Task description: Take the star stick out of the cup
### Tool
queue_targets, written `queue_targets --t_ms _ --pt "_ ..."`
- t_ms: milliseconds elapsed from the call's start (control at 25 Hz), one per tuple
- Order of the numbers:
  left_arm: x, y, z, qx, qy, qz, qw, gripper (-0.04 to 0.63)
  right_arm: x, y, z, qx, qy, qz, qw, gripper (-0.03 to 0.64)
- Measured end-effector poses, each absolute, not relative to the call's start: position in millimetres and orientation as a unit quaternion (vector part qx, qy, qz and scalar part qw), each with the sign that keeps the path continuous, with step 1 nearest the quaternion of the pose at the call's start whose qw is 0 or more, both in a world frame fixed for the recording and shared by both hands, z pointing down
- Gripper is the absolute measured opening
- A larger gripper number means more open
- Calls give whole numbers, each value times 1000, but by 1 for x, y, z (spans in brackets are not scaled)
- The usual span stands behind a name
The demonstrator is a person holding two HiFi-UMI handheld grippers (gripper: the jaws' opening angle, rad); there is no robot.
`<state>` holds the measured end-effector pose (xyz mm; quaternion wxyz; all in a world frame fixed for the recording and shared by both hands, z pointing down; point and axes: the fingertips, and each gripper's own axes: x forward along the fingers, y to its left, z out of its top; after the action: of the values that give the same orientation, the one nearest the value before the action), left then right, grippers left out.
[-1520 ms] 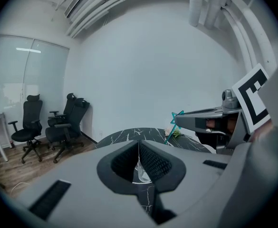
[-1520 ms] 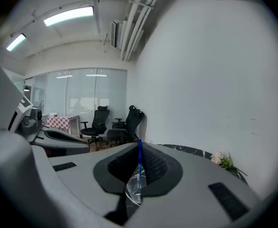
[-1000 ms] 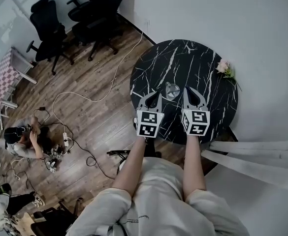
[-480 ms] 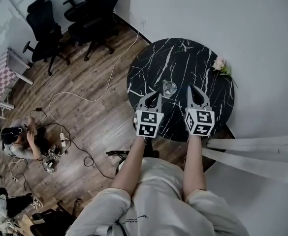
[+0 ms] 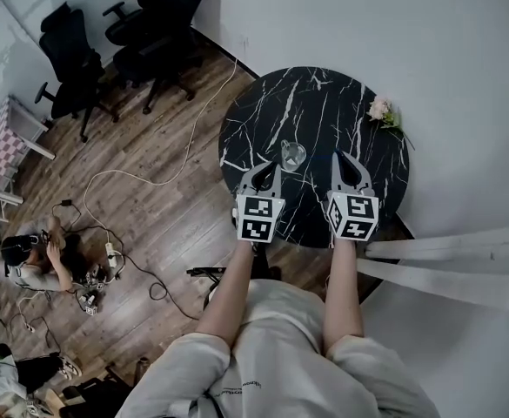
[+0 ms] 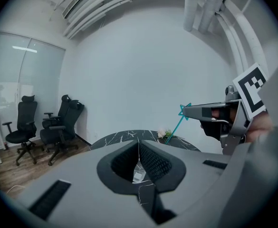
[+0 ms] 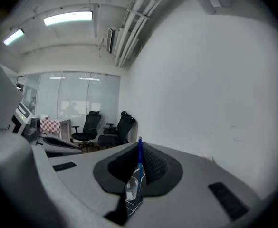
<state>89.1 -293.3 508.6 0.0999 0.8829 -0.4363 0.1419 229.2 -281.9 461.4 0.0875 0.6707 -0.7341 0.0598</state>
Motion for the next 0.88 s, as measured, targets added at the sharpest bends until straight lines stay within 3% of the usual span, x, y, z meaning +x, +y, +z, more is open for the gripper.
queue_targets --t_ms 880 --pt "91 -273 515 882 -440 142 91 25 234 -249 528 670 -724 96 135 43"
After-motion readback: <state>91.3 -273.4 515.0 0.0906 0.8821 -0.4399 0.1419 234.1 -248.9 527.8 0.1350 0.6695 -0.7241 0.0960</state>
